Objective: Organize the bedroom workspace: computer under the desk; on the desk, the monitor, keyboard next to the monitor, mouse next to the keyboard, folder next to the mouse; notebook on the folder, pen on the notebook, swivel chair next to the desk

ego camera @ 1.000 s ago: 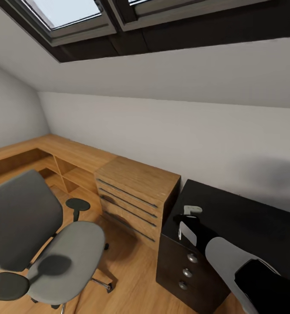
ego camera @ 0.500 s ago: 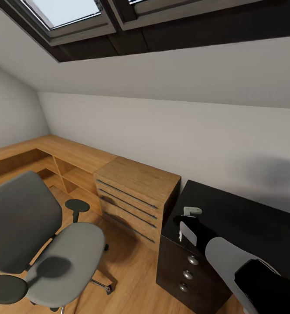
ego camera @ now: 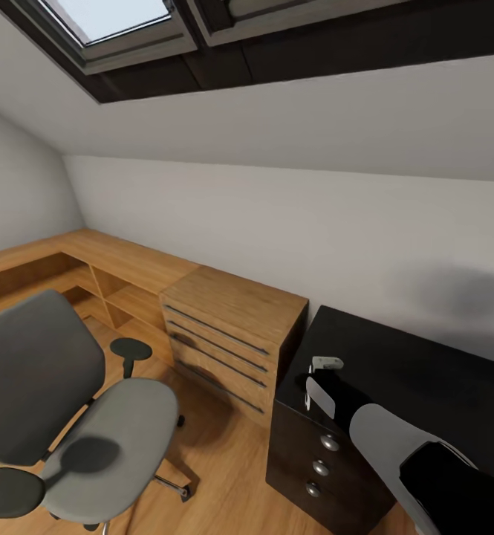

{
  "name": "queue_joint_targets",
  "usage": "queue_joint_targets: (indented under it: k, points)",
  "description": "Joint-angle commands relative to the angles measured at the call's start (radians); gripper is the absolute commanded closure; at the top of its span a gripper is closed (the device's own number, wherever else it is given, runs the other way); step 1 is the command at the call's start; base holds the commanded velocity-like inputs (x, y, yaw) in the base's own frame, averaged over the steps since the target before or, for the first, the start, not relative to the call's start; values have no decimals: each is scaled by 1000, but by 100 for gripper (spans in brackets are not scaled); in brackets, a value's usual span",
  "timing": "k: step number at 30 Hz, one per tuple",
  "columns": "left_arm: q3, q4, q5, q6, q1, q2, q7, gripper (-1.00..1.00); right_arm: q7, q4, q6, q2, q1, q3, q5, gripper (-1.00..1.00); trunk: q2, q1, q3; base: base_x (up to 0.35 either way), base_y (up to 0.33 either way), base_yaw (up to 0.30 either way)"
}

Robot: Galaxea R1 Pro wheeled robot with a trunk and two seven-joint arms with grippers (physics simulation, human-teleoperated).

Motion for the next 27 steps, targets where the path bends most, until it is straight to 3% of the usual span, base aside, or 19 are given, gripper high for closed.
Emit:
queue_joint_targets:
  k: [1,18,27]
  points:
    - [-5,-1,10,-6,0,1,6,-100,-7,-2,5,-1,-1,8,-8,-100,-8,4,-4,0,0,0]
    - [-5,-2,9,-6,0,1,7,-100,-16,1,42,12,-1,10,-5,-100,-127,69,-58,0,0,0]
    - [-6,-2,9,-6,0,1,7,-100,-53,4,43,24,-1,11,-5,-100,-190,104,-86,0,0,0]
